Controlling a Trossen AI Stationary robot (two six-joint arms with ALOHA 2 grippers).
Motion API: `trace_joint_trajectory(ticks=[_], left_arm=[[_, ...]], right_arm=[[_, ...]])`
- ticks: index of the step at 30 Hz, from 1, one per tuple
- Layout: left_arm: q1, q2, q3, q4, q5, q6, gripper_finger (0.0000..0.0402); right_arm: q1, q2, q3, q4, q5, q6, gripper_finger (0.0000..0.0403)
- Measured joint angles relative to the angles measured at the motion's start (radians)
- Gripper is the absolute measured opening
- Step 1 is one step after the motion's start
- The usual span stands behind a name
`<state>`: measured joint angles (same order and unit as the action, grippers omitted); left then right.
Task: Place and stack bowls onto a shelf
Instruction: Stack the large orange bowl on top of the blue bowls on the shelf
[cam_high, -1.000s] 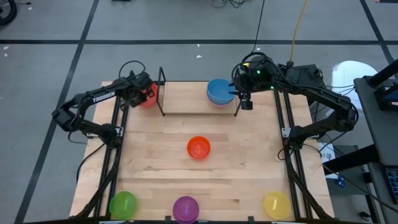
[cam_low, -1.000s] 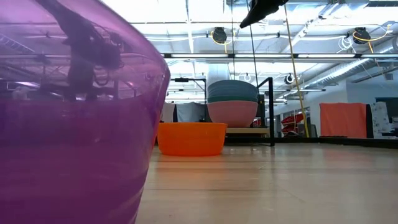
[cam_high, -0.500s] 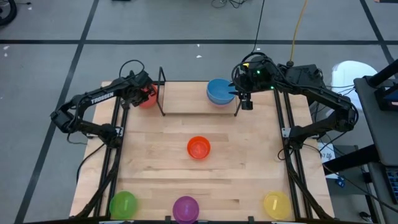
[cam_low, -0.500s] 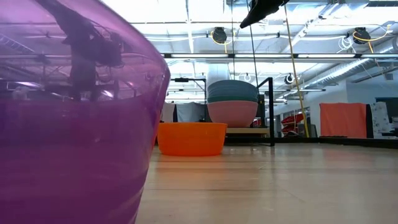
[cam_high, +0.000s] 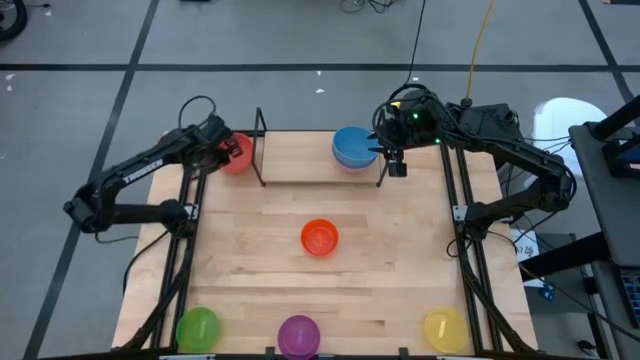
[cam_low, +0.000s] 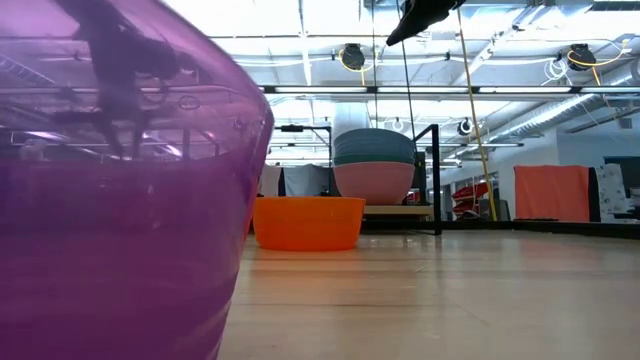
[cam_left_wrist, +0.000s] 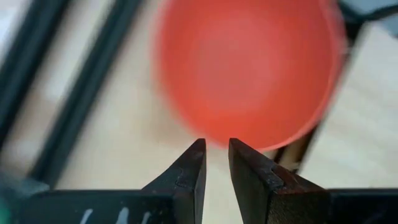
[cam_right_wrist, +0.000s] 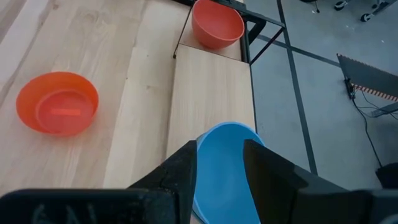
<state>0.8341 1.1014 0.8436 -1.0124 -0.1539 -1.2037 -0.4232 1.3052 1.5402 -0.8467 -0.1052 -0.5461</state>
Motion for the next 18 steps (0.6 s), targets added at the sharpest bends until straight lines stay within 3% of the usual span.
trace_joint_trajectory(ticks=[5,18], left_arm=[[-0.038,-0.032,0.0,-0.135,0.011,-0.109,0.0074],[-0.068,-0.002,-0.038,-0.078,-0.073,-0.32,0.0074]], right_arm=[[0.0,0.0,0.0,0.001,0.0,-0.018,0.0125],[0.0,0.0,0.0,0.005,0.0,-0.023,0.0125]])
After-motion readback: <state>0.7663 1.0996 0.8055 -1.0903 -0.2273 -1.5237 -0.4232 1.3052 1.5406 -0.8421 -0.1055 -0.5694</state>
